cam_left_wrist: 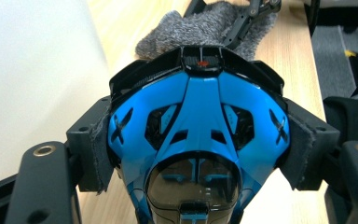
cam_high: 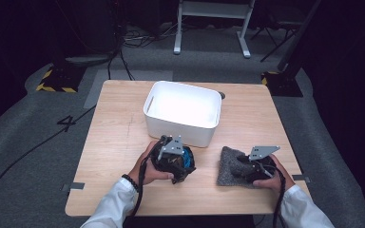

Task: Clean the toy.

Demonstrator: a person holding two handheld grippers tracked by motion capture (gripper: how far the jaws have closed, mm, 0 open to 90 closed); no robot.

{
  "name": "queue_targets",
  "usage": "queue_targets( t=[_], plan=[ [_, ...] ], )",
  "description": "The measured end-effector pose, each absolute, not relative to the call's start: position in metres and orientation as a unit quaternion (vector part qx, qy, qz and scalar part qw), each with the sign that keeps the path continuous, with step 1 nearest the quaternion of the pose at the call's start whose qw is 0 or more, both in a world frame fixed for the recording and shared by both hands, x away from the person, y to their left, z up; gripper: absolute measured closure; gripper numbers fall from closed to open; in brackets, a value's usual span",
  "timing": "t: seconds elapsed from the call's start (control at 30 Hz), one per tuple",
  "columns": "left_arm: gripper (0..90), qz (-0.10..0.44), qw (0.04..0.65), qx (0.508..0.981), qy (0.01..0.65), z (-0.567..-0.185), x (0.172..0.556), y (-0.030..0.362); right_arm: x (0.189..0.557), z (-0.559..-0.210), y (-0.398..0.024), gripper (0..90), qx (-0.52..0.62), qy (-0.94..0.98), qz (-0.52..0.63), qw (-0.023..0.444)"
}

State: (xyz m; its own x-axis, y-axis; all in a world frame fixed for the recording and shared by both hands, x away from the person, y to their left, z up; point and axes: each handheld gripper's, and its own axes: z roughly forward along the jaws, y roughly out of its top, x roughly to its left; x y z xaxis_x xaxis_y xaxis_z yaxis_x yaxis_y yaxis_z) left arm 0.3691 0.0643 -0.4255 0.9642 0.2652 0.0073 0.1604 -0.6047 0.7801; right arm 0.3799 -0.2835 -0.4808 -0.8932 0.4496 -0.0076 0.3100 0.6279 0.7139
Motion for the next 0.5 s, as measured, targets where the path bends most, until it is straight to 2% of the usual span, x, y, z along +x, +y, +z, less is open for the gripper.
queue_targets(
  t=[0.2,0.5],
  plan=[
    [25.5,0.052,0.407,0.903,0.128,-0.433,0.376,0.047,0.38,-0.482,-0.282,31.9,0.211,0.899,0.371,0.094],
    [25.0,0.021,0.327,0.935,0.135,-0.453,0.386,0.03,0.379,-0.485,-0.278,29.7,0.211,0.903,0.362,0.094]
  ],
)
